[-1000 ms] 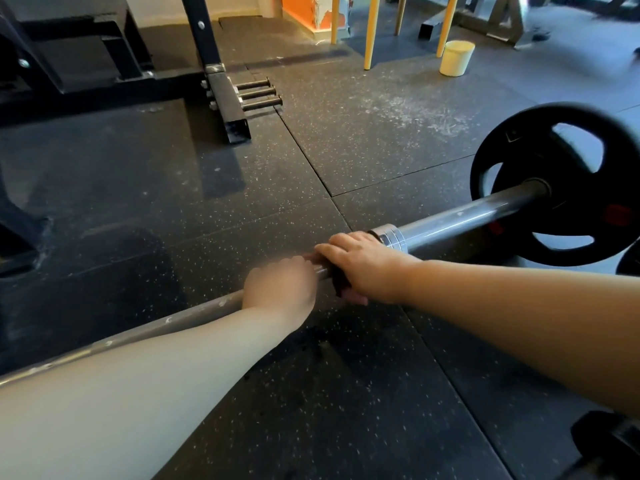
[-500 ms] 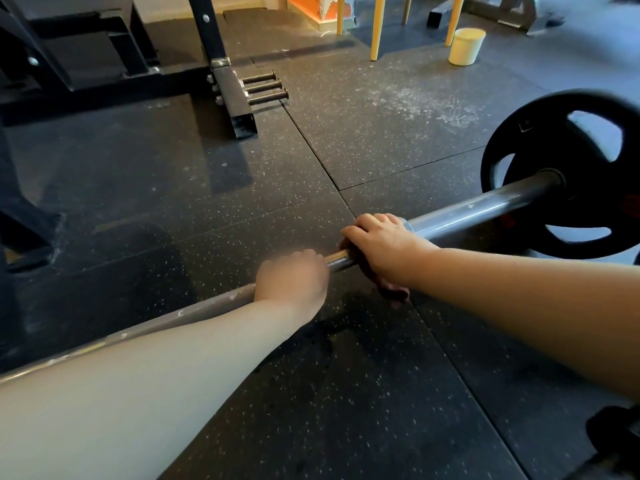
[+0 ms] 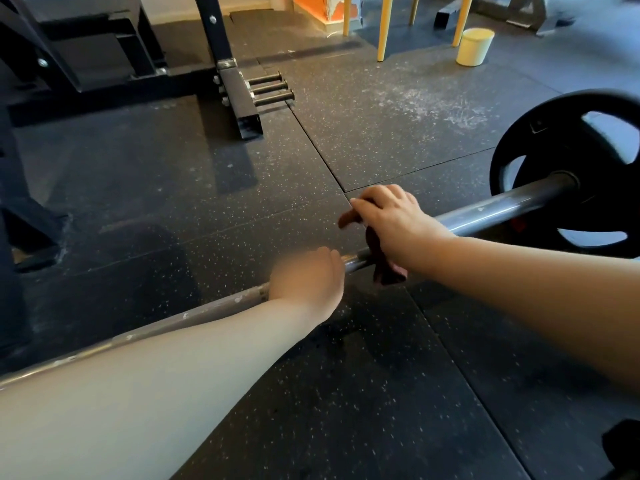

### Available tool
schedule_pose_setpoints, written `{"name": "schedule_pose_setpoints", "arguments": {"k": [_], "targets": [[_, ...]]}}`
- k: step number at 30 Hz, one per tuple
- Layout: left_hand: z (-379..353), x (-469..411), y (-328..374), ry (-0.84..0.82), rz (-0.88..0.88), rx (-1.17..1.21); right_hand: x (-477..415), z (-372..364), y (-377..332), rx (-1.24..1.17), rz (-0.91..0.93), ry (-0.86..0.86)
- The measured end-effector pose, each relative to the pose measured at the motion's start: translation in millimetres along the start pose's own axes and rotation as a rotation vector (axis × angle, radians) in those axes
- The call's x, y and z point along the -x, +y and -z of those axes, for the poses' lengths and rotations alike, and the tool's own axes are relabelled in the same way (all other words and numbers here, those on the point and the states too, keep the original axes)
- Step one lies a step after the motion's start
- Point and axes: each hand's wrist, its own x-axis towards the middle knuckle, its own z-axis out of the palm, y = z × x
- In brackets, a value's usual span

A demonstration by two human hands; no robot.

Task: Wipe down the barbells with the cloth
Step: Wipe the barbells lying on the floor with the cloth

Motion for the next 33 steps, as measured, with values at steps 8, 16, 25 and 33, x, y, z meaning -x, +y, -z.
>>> {"name": "schedule_pose_setpoints", "arguments": {"k": [8,16,25,33], "targets": [[-1.9,-6.9,16.5,-0.006,-0.019,0.047,3.4,-0.3,20.2,0.003,0.092,-0.058],[0.5,-9.0,28.2,0.021,-0.016,0.126,20.7,-4.6,39.5,-0.231,0.138,-0.086],[4.8,-14.2,35.6,-0.008,-0.094,0.099,5.8,-0.9,95.1,-0.24,-0.204,-0.141],[39.6,-30.1,60.1,-0.216,-0.05,0.493,28.2,-8.5,94.4,-0.377,-0.048,-0.101]]}}
